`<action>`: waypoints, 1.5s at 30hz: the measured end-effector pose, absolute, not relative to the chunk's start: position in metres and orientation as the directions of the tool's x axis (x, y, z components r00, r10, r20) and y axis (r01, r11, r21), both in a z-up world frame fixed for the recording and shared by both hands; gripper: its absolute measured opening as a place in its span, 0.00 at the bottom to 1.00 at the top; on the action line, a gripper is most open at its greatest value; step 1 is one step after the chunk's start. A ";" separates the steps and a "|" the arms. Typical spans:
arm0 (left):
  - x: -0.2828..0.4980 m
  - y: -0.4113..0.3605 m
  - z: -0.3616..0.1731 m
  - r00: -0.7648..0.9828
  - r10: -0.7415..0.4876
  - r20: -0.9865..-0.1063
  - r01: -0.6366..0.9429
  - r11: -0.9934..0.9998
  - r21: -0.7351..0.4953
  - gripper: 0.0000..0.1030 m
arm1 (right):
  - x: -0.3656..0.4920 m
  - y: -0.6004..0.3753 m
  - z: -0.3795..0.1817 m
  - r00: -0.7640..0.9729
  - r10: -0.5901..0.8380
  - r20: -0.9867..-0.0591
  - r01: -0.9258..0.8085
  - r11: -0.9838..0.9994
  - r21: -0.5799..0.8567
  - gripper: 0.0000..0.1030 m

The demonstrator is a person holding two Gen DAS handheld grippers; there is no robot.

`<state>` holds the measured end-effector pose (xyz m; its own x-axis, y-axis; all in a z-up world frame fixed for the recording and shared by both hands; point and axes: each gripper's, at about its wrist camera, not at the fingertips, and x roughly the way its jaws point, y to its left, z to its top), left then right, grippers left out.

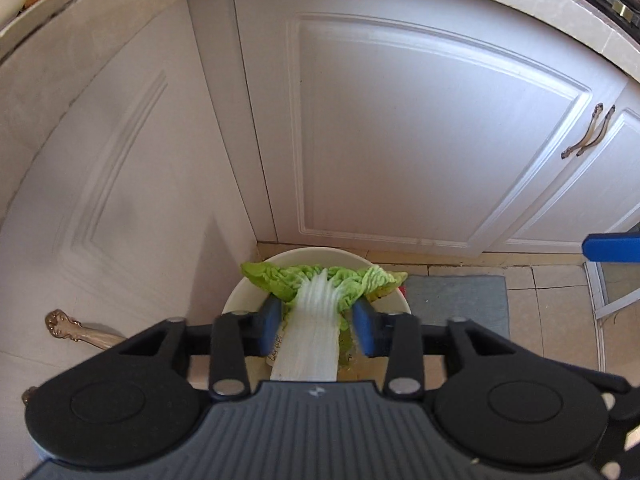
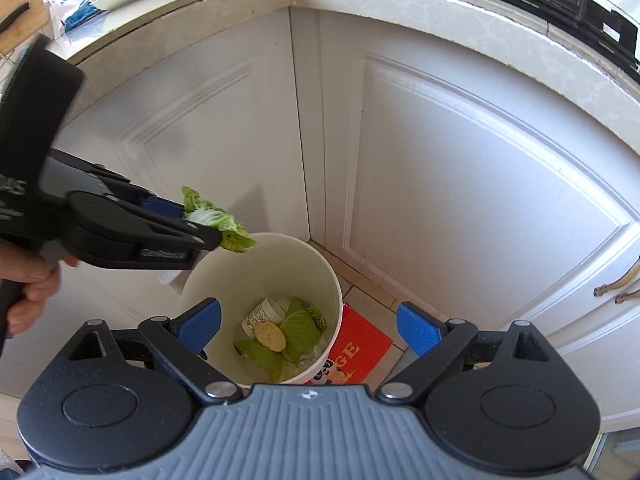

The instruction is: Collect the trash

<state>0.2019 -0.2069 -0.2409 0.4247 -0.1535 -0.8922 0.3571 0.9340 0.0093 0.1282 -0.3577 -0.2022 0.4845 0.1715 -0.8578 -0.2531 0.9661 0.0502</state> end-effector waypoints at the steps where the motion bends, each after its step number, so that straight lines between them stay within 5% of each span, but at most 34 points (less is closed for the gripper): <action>1: 0.203 -0.208 -0.242 0.432 -0.144 -0.890 0.355 0.935 0.021 0.63 | 0.129 -0.357 -0.201 0.485 0.171 -0.858 -0.255 0.966 0.049 0.94; 5: 0.199 -0.208 -0.239 0.448 -0.169 -0.878 0.363 0.932 0.007 0.79 | 0.130 -0.355 -0.193 0.489 0.174 -0.855 -0.259 0.965 0.049 0.94; 11: 0.199 -0.208 -0.235 0.470 -0.160 -0.868 0.355 0.935 0.020 0.87 | 0.129 -0.355 -0.190 0.488 0.170 -0.856 -0.262 0.964 0.042 0.95; 24: 0.157 -0.203 -0.177 0.612 -0.167 -0.773 0.375 0.922 0.098 0.93 | 0.117 -0.357 -0.165 0.471 0.092 -0.878 -0.207 0.978 -0.009 0.97; 34: 0.100 -0.173 -0.101 0.730 -0.089 -0.678 0.220 0.969 0.110 1.00 | 0.093 -0.357 -0.106 0.460 0.012 -0.888 -0.066 0.998 -0.020 0.98; 45: 0.069 -0.159 -0.059 0.655 -0.053 -0.754 0.231 0.964 0.133 0.99 | 0.050 -0.339 -0.063 0.460 -0.084 -0.884 0.120 0.992 -0.032 1.00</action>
